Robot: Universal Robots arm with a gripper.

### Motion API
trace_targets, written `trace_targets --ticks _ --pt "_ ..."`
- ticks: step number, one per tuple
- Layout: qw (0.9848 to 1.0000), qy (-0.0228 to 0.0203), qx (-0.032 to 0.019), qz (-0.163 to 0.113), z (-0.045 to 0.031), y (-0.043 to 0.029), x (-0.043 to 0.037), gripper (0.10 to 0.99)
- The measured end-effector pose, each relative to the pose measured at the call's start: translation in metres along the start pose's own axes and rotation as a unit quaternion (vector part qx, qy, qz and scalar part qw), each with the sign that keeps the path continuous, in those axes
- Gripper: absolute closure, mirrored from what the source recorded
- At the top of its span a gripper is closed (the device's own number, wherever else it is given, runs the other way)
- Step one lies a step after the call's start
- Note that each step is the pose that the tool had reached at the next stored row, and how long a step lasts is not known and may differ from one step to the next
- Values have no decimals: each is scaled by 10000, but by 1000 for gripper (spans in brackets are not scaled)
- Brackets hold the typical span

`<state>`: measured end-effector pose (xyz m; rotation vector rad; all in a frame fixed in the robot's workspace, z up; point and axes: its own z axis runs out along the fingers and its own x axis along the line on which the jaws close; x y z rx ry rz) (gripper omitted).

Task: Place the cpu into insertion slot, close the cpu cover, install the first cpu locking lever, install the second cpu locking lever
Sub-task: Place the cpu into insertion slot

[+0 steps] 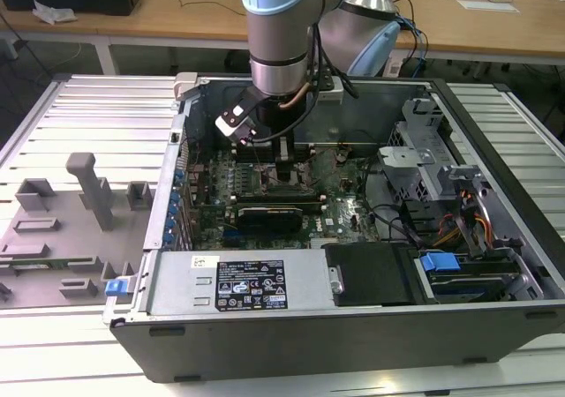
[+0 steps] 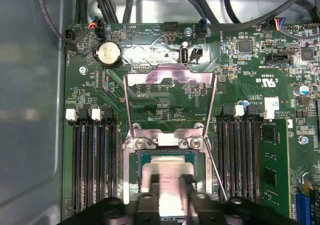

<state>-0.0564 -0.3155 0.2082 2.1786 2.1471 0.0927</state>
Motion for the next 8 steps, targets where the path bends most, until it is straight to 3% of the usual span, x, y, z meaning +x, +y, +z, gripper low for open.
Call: trace_targets --ticks 1,2,3,8 --pt "10000 0 0 0 0 0 0 855" --pt "10000 0 0 0 0 0 0 855" --pt "10000 -1 0 0 0 0 0 976" --pt "10000 -2 1 0 -23 2 0 980"
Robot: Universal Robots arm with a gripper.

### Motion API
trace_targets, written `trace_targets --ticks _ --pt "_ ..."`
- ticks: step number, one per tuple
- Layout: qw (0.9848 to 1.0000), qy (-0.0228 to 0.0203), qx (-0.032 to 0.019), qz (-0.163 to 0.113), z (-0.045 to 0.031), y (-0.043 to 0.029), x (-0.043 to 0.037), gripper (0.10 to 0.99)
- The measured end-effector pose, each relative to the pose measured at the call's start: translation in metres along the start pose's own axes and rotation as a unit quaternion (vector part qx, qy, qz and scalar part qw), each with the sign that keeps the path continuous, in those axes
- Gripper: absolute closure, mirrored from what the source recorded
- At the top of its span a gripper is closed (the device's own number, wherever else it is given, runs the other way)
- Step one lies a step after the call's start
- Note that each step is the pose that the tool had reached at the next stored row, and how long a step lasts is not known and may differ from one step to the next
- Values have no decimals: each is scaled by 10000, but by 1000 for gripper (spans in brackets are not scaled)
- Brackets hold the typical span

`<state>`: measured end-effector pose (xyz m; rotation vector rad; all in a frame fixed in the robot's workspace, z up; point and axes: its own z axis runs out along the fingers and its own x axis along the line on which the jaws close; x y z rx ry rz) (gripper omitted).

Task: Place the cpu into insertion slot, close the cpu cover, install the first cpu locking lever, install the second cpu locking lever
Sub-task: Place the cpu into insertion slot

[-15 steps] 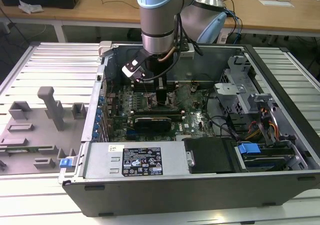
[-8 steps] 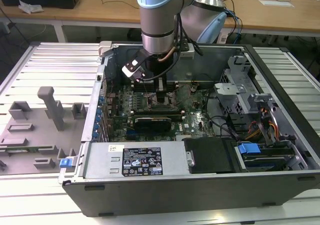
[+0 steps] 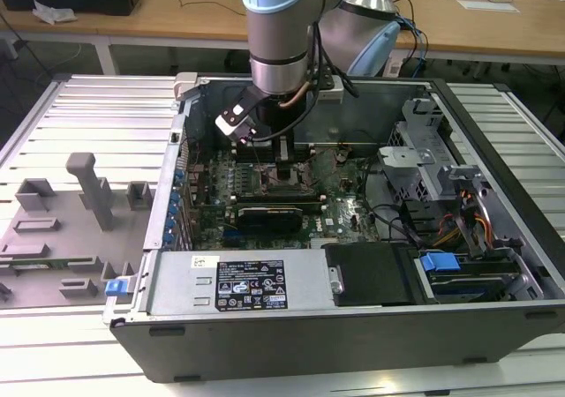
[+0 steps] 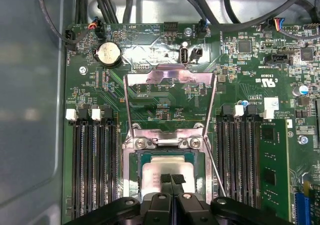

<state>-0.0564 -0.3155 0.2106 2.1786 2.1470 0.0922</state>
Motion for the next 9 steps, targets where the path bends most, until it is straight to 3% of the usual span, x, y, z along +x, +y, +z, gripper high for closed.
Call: trace_targets --ticks 3,9 --pt "10000 0 -1 0 -43 4 -1 980" --pt "10000 0 -1 0 -245 25 -3 980"
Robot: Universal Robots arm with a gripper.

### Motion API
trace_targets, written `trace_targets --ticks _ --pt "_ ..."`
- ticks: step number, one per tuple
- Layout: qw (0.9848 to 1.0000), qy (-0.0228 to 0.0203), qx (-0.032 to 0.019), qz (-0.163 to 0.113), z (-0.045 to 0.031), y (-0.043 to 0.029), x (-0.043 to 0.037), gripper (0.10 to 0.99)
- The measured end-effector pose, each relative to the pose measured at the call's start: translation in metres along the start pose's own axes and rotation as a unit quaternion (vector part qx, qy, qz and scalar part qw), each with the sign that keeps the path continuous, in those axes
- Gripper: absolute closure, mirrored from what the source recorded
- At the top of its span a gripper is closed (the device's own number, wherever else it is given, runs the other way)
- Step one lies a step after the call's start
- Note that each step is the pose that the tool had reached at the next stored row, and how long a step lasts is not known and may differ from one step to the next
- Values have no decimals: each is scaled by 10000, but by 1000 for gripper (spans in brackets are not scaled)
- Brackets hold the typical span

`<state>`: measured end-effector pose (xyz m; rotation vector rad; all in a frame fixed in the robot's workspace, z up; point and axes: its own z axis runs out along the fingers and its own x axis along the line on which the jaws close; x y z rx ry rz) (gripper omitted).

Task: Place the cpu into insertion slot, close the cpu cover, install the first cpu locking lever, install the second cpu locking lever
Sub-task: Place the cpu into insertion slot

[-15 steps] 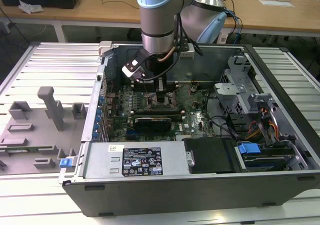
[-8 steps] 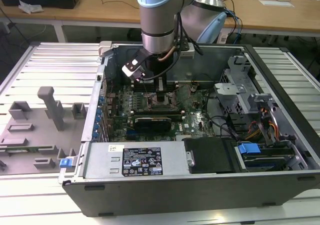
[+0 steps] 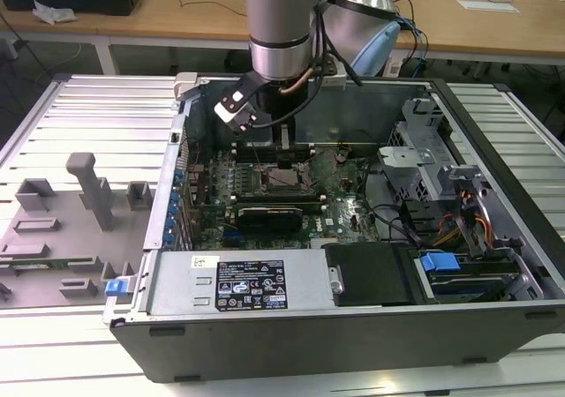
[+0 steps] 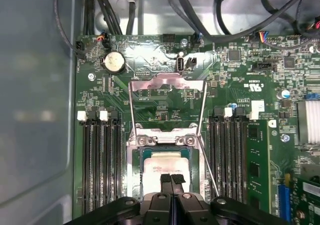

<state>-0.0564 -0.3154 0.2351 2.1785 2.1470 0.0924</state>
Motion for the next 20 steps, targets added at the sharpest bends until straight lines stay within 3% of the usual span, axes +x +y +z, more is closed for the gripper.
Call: trace_targets --ticks 4,5,7,9,13,15,20 --pt "10000 1 0 0 -13 1 0 980" --pt "10000 2 28 -2 -14 2 0 980" --pt "9996 6 292 -4 -11 14 -1 980" --pt "9995 7 301 -4 -8 24 0 980" --pt "9995 7 302 -4 4 150 1 980" --pt "9995 6 303 -4 -2 151 1 980" --pt "9995 6 303 -3 -181 170 -1 980"
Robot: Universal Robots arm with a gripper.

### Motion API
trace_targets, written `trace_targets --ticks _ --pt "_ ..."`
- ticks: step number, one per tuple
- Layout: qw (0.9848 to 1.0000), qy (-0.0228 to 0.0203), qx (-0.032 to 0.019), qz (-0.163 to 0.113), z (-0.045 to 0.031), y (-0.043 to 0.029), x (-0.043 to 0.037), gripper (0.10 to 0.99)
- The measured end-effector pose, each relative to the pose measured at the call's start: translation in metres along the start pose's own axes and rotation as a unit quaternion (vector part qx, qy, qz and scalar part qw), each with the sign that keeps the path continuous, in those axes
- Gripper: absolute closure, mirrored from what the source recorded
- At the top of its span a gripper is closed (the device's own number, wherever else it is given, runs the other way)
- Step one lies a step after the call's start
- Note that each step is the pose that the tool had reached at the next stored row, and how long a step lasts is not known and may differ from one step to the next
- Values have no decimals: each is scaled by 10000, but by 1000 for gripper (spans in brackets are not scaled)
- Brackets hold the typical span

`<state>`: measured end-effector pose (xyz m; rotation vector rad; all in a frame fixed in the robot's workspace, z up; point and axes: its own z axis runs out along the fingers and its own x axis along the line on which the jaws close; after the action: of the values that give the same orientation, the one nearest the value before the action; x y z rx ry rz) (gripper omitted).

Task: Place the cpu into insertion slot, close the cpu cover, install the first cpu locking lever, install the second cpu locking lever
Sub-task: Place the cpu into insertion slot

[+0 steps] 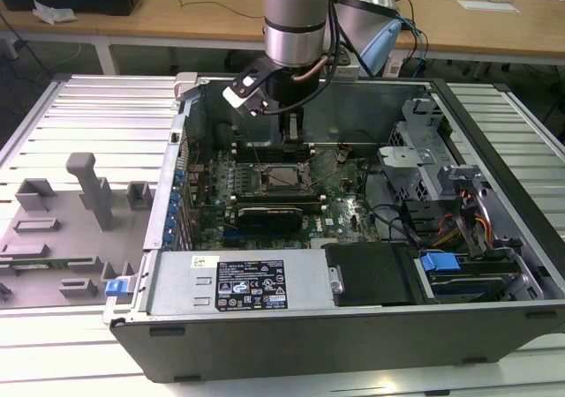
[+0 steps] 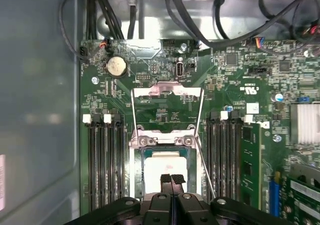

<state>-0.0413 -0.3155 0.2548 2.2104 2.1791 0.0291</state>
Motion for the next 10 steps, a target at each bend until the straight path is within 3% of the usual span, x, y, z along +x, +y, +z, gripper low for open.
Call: trace_targets --ticks 2,10 --pt "10000 0 0 0 -50 2 0 980" --pt "10000 1 0 0 -59 3 -1 980"
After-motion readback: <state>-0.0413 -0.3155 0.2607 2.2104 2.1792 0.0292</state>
